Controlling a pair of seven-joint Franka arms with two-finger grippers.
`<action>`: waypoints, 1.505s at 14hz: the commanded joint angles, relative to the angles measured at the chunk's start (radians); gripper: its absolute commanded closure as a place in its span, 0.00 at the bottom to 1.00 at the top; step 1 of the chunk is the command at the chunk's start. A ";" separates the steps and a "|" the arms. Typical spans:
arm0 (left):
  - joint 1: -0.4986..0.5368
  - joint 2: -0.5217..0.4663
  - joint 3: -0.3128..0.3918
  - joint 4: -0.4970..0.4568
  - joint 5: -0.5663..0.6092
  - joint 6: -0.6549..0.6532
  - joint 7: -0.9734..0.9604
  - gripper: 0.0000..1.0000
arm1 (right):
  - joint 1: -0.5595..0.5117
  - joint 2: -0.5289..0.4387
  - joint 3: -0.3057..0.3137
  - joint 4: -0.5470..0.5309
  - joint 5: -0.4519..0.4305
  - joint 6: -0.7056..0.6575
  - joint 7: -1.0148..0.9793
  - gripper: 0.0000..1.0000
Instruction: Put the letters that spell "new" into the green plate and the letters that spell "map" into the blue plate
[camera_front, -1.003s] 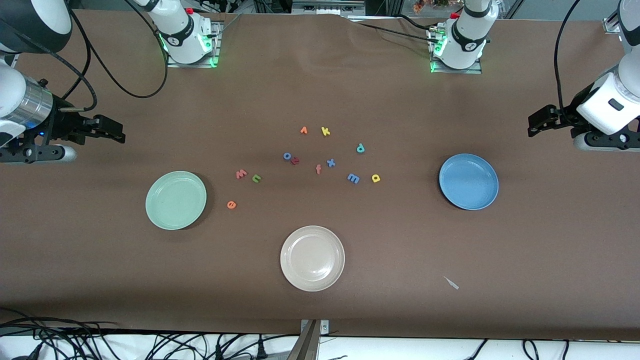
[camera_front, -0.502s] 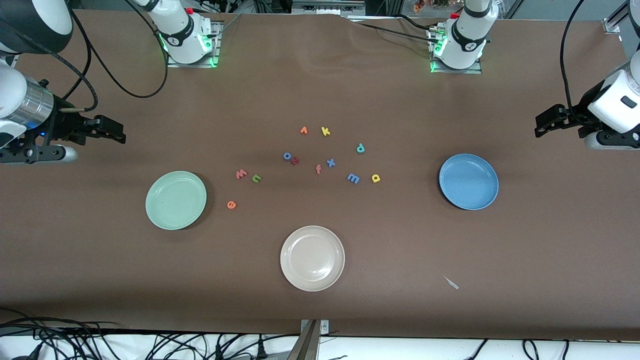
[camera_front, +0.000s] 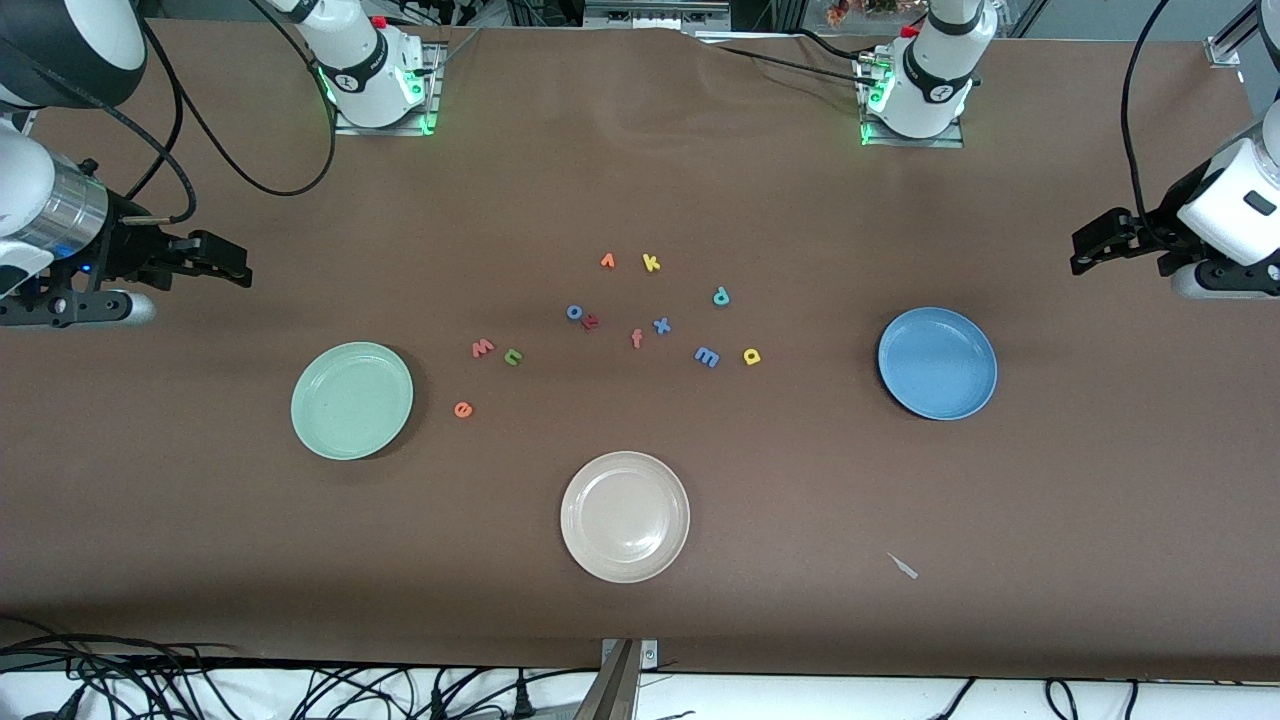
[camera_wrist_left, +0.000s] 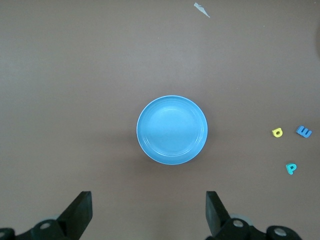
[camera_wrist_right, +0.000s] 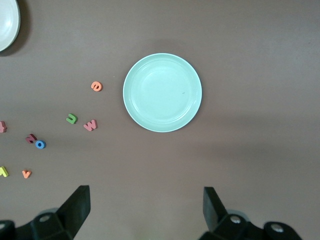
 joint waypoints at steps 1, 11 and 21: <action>0.006 0.004 0.000 0.030 -0.012 -0.016 0.010 0.00 | 0.000 -0.029 0.001 -0.032 0.013 0.016 -0.010 0.00; 0.006 0.007 0.002 0.031 -0.012 -0.014 0.010 0.00 | 0.000 -0.029 0.001 -0.039 0.011 0.027 -0.010 0.00; 0.009 0.005 0.002 0.031 -0.012 -0.014 0.021 0.00 | 0.000 -0.044 0.002 -0.061 0.013 0.038 -0.005 0.00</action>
